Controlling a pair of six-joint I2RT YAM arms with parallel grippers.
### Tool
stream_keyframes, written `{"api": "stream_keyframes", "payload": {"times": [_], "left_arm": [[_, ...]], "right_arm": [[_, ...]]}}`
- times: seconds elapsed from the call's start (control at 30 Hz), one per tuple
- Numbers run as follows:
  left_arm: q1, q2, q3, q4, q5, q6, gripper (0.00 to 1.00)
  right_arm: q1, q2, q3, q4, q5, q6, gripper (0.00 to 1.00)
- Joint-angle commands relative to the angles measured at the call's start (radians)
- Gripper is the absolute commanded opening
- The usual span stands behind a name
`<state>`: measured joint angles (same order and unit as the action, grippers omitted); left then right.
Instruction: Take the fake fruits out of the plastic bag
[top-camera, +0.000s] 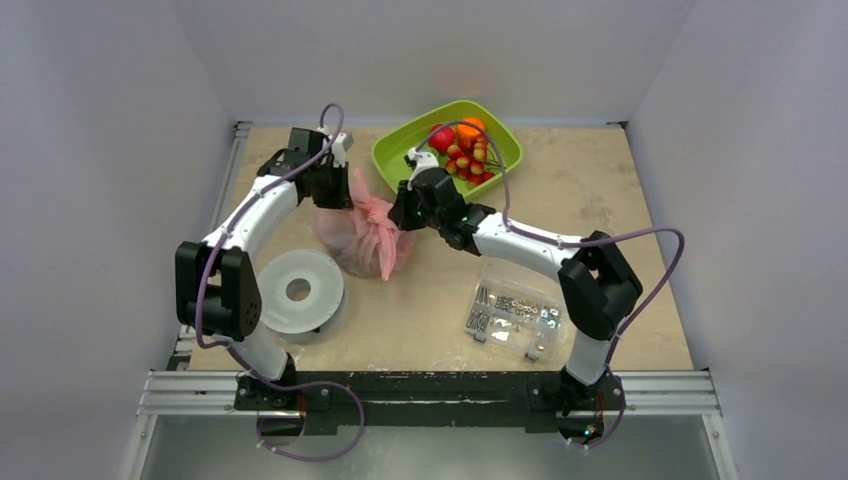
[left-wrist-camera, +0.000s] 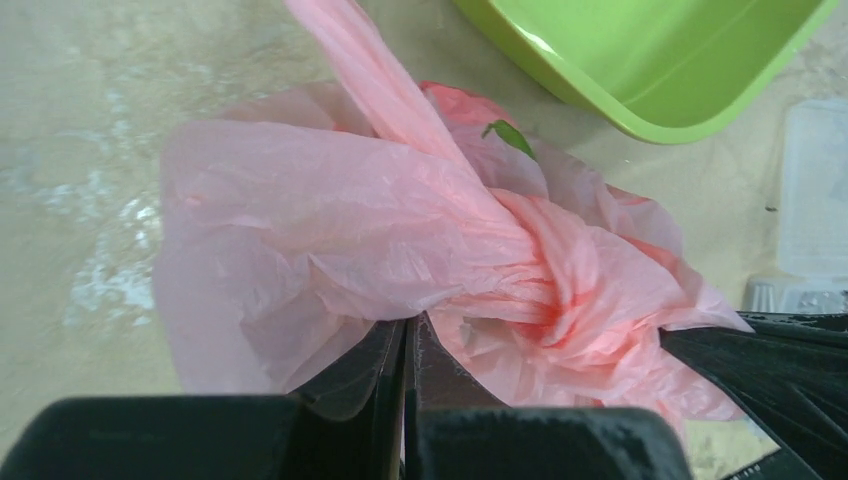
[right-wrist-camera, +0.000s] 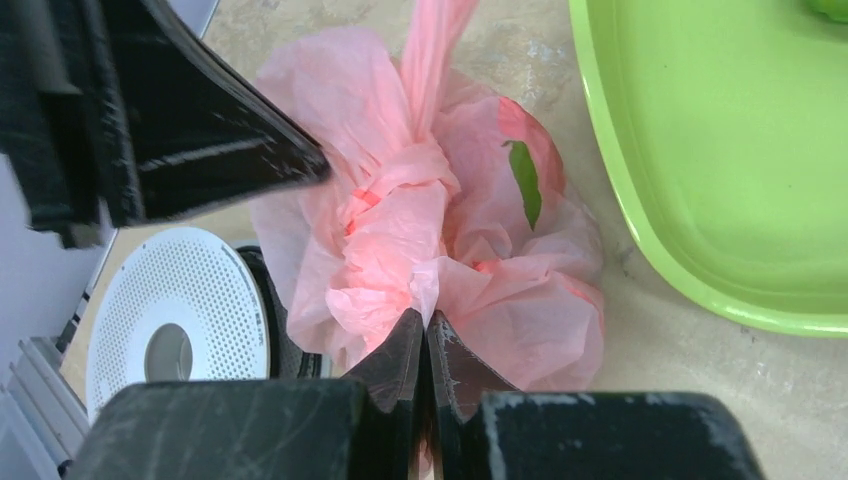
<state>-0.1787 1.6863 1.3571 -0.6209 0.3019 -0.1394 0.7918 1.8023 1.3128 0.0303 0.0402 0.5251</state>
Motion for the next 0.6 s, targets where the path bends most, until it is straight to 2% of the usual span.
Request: {"api": "stream_keyframes", "payload": {"times": [0.0,0.37,0.47,0.57], "left_arm": [[0.022,-0.118,-0.035,0.067,-0.19,-0.004,0.0],[0.024,-0.157,-0.078,0.118,-0.122,0.022,0.0],[0.024,-0.15,-0.07,0.117,-0.072,0.019,0.0],[0.024,-0.149,-0.07,0.117,-0.05,0.016,0.0]], "right_arm": [[0.002,-0.074,-0.057,0.053,0.026,-0.034,0.0],[0.004,-0.301,-0.426,0.119,-0.028,-0.047,0.0],[0.005,-0.316,-0.448,0.1,-0.036,-0.066,0.0],[0.005,-0.303,-0.392,0.033,-0.031,-0.112,0.0]]}}
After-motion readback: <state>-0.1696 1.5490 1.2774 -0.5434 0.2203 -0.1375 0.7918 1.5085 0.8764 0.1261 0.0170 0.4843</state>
